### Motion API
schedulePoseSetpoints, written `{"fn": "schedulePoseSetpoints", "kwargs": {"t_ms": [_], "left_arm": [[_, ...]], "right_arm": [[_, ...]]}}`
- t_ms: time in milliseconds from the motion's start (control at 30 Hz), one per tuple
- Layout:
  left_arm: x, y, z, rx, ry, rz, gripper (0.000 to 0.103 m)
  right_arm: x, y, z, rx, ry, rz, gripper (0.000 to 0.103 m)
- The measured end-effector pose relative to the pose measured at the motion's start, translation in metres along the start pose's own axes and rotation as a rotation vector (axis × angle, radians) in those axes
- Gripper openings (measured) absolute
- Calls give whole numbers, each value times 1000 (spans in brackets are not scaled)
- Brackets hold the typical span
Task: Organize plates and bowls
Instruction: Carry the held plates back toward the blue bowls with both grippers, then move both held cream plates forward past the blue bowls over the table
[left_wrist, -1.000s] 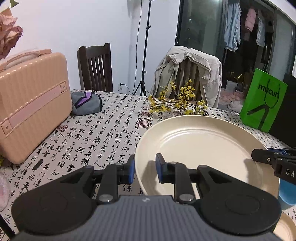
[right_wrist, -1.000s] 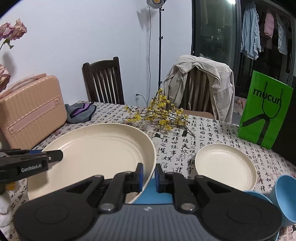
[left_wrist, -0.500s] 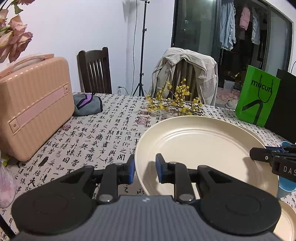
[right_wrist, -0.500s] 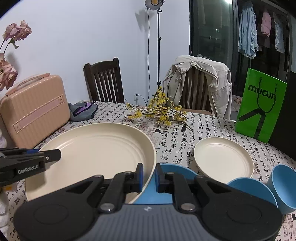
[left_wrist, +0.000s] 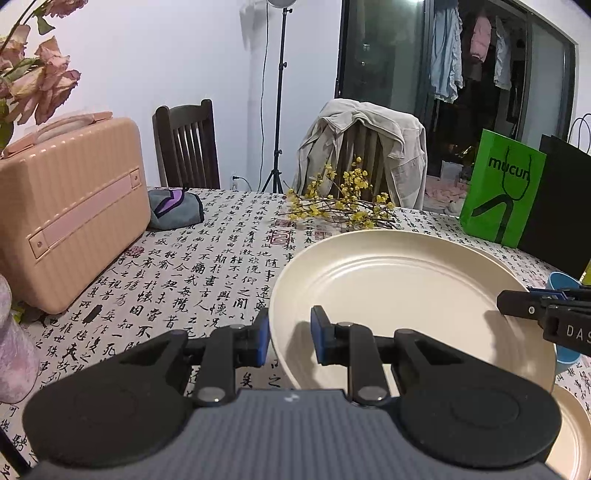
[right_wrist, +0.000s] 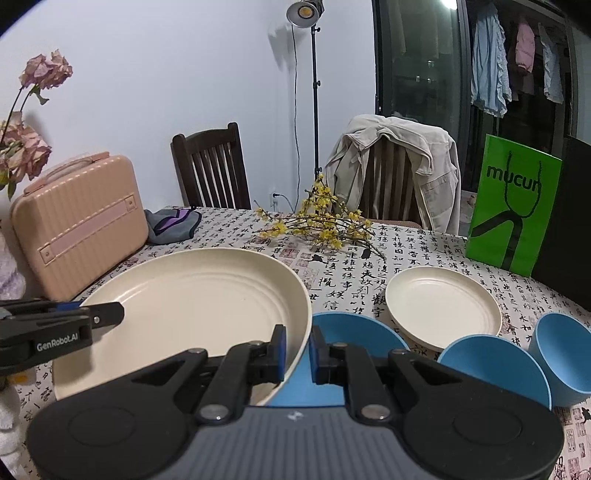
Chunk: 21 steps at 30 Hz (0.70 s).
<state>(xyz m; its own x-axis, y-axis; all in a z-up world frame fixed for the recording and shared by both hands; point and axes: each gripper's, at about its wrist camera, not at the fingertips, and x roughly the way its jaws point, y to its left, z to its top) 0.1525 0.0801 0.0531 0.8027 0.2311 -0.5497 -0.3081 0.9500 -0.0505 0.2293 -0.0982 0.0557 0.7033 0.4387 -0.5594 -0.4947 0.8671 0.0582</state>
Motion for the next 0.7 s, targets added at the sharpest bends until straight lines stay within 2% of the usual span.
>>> {"fn": "schedulePoseSetpoints", "kwargs": {"t_ms": [700], "left_arm": [[-30, -22, -17, 14, -31, -33, 23]], "right_arm": [[-39, -18, -26, 37, -60, 1, 13]]}}
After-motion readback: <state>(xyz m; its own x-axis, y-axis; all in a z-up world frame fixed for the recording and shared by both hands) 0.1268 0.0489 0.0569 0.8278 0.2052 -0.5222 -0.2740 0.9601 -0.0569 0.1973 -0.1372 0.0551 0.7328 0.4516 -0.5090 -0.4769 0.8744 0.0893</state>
